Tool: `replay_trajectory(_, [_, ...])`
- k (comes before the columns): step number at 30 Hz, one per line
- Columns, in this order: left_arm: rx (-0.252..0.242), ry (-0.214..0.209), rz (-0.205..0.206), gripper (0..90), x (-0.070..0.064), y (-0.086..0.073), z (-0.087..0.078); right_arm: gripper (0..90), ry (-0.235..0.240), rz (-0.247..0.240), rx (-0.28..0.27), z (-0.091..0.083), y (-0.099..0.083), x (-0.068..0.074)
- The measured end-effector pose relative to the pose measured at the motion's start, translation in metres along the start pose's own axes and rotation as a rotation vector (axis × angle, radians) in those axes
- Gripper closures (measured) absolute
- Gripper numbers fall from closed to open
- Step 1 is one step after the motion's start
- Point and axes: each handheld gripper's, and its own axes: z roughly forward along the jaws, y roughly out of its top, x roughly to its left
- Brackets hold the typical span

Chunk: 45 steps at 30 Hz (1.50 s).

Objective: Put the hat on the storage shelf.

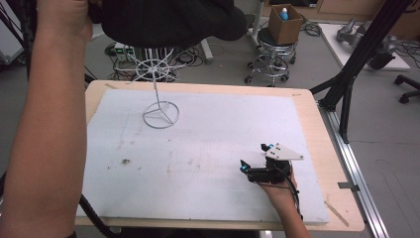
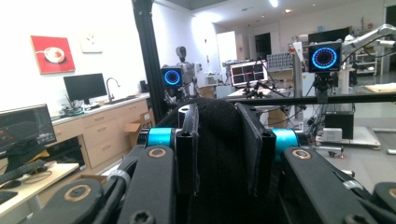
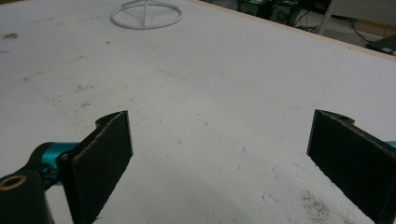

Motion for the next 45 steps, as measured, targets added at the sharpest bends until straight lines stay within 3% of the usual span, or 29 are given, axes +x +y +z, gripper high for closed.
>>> replay_trajectory(14, [0.019, 0.043, 0.008, 70.1, 0.02, -0.006, -0.029, 5.7, 0.0, -0.002, 0.014, 0.003, -0.001, 0.001])
replay_trajectory(18, [-0.021, 0.046, -0.014, 70.0, 0.026, -0.019, -0.033, 5.7, 0.003, 0.007, 0.019, 0.002, -0.001, 0.002])
replay_trajectory(21, [0.004, 0.05, -0.047, 70.0, 0.033, -0.028, -0.034, 5.7, 0.001, 0.001, 0.018, 0.002, -0.001, 0.002])
replay_trajectory(25, [0.003, 0.046, -0.032, 70.0, 0.031, -0.035, -0.035, 5.7, 0.0, -0.001, 0.02, 0.002, -0.001, 0.001])
replay_trajectory(28, [0.0, 0.032, -0.048, 70.0, 0.032, -0.044, -0.038, 5.7, 0.005, 0.007, 0.027, 0.004, -0.001, 0.002])
replay_trajectory(30, [0.019, 0.029, -0.057, 69.9, 0.033, -0.05, -0.04, 5.7, 0.004, 0.001, 0.027, 0.004, -0.001, 0.002])
replay_trajectory(33, [0.011, 0.023, -0.071, 69.9, 0.034, -0.06, -0.043, 5.7, 0.004, -0.001, 0.025, 0.003, -0.001, 0.003])
replay_trajectory(36, [0.056, 0.007, -0.071, 69.8, 0.033, -0.07, -0.044, 5.7, 0.004, 0.002, 0.028, 0.003, -0.001, 0.003])
replay_trajectory(40, [0.075, -0.016, -0.084, 69.7, 0.028, -0.084, -0.047, 5.7, 0.004, -0.003, 0.029, 0.004, -0.001, 0.005])
replay_trajectory(45, [0.088, -0.005, -0.106, 69.5, 0.026, -0.102, -0.058, 5.7, 0.007, -0.002, 0.032, 0.004, -0.001, 0.005])
